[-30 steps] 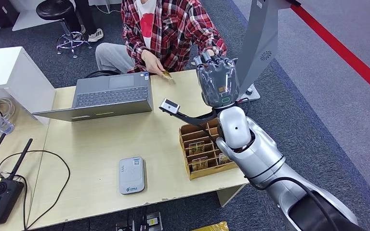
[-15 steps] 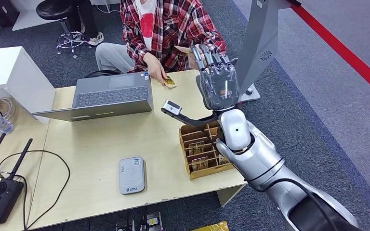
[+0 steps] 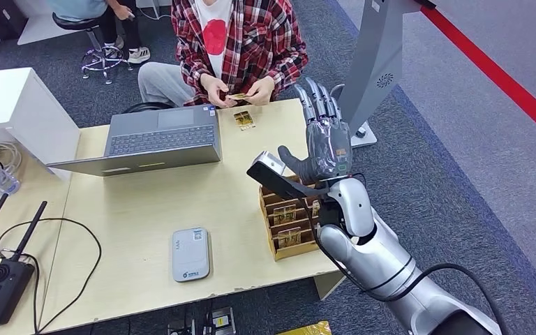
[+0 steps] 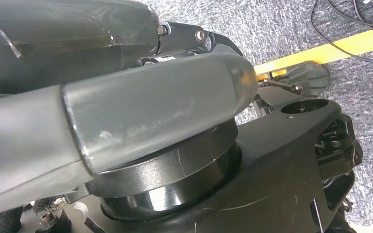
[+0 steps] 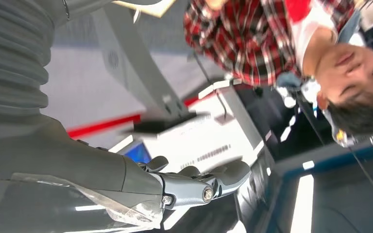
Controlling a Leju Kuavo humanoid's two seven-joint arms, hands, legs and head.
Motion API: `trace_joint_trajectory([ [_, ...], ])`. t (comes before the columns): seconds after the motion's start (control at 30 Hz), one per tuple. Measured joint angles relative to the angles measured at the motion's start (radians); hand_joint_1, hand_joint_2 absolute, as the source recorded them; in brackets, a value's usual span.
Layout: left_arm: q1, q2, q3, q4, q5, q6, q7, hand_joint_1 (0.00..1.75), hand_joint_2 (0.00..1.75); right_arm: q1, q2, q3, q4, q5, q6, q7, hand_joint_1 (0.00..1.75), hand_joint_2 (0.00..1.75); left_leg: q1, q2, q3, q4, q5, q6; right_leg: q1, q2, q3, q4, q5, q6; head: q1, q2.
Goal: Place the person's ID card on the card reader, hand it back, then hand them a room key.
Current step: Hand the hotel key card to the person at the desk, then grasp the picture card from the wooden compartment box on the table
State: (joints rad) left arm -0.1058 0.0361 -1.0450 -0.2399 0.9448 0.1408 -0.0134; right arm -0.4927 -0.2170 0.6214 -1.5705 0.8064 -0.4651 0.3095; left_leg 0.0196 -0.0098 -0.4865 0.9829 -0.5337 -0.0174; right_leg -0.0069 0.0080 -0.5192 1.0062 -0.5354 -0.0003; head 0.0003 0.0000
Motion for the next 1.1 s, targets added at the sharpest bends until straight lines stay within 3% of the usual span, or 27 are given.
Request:
trace_joint_trajectory([
  [0.23, 0.0, 0.0, 0.001, 0.001, 0.015, 0.002, 0.0, 0.0, 0.0, 0.06, -0.033, -0.011, -0.099, -0.064, 0.107, -0.019, 0.0, 1.75, 0.0, 0.0, 0.0, 0.0, 0.0, 0.0, 0.0, 0.0, 0.0, 0.0, 0.0, 0.0, 0.0, 0.0],
  [0.43, 0.0, 0.0, 0.002, 0.002, 0.025, 0.002, 0.0, 0.0, 0.0, 0.098, -0.083, -0.008, -0.183, 0.011, 0.23, 0.017, 0.0, 1.75, 0.0, 0.0, 0.0, 0.0, 0.0, 0.0, 0.0, 0.0, 0.0, 0.0, 0.0, 0.0, 0.0, 0.0],
  [0.8, 0.0, 0.0, 0.007, 0.004, 0.041, 0.012, -0.002, 0.0, 0.0, 0.224, -0.142, -0.009, -0.29, 0.139, 0.252, 0.051, 0.0, 1.75, 0.0, 0.0, 0.0, 0.0, 0.0, 0.0, 0.0, 0.0, 0.0, 0.0, 0.0, 0.0, 0.0, 0.0],
  [1.1, 0.0, 0.0, 0.014, 0.005, 0.048, 0.014, -0.002, 0.0, 0.0, 0.286, -0.174, -0.01, -0.358, 0.157, 0.315, 0.073, 0.0, 1.75, 0.0, 0.0, 0.0, 0.0, 0.0, 0.0, 0.0, 0.0, 0.0, 0.0, 0.0, 0.0, 0.0, 0.0],
])
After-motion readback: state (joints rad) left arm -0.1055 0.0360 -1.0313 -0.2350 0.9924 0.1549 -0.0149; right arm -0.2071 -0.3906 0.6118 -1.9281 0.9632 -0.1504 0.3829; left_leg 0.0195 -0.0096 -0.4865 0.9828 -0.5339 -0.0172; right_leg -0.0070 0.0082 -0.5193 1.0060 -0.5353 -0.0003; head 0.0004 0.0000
